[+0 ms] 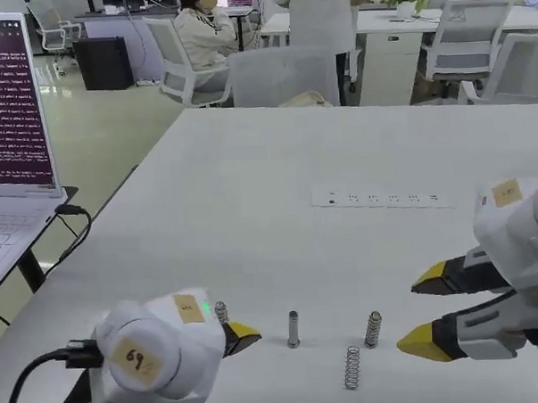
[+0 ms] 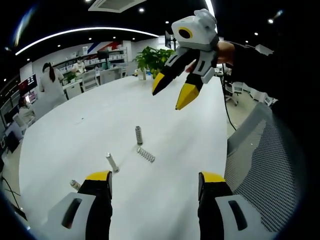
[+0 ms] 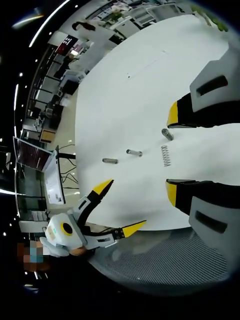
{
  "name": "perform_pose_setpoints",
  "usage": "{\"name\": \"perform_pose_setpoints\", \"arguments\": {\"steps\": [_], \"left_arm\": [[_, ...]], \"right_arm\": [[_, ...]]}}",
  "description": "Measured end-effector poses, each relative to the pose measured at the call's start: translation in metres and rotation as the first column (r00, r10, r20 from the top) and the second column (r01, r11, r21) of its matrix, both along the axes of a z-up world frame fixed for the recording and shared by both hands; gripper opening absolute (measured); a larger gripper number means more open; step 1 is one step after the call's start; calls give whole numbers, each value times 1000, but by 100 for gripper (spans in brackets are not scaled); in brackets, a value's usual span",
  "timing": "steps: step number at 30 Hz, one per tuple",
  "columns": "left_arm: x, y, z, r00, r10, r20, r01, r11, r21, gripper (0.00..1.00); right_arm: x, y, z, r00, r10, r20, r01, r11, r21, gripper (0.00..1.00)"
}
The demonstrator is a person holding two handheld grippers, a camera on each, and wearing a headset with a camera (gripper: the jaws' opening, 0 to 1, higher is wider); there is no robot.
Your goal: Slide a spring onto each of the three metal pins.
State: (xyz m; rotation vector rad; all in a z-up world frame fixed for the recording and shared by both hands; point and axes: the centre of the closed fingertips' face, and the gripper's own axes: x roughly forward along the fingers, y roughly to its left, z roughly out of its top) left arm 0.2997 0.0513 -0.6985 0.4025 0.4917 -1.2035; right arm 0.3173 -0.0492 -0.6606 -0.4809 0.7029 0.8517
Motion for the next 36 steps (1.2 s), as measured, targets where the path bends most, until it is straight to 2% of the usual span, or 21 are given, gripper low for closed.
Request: {"name": "perform_pose_setpoints", "arguments": {"steps": [4, 7, 9, 14, 16, 18, 20, 23, 26, 31, 32, 34, 36], "left_arm": [[1, -17, -5, 1000, -10, -4, 10, 1000, 10, 64], [3, -29, -9, 1000, -16, 1, 16, 1000, 20, 57], [6, -35, -13, 1000, -7, -11, 7, 1000, 24, 53], [15, -45, -23, 999, 37, -29, -36, 999, 33, 40], [18, -48, -28, 998, 49, -32, -47, 998, 45, 39], [21, -51, -35, 997, 60, -46, -57, 996, 62, 33], [24, -57, -37, 995, 78, -60, -75, 996, 49, 30], [29, -64, -43, 994, 90, -62, -86, 995, 59, 28], [34, -67, -56, 992, 111, -61, -105, 990, 99, 25], [38, -72, -69, 989, 138, -55, -130, 983, 133, 23], [37, -74, -71, 988, 142, -65, -132, 982, 132, 23], [41, -74, -74, 985, 164, -59, -155, 979, 136, 22], [42, -76, -79, 980, 184, -81, -171, 976, 137, 20]], "right_arm": [[-1, -1, -1, 1000, -9, 2, 9, 1000, 12, 39], [-2, -4, -1, 1000, -16, 2, 16, 1000, 15, 38], [-2, -6, -2, 1000, -20, 2, 20, 1000, 14, 39], [-4, -10, -4, 999, -33, 1, 33, 999, 15, 38], [-6, -11, -6, 999, -35, -1, 35, 999, 17, 38], [-7, -11, -8, 999, -37, -6, 37, 999, 20, 38], [-7, -12, -10, 999, -40, -7, 40, 999, 19, 38], [-8, -13, -11, 999, -44, -9, 44, 999, 24, 38], [-8, -14, -13, 999, -46, -13, 47, 999, 27, 38], [-8, -18, -15, 998, -53, -20, 54, 998, 29, 38], [-8, -18, -16, 998, -53, -20, 54, 998, 27, 38], [-8, -19, -17, 998, -54, -23, 54, 998, 26, 38], [-8, -19, -17, 998, -55, -24, 55, 998, 31, 38]]}}
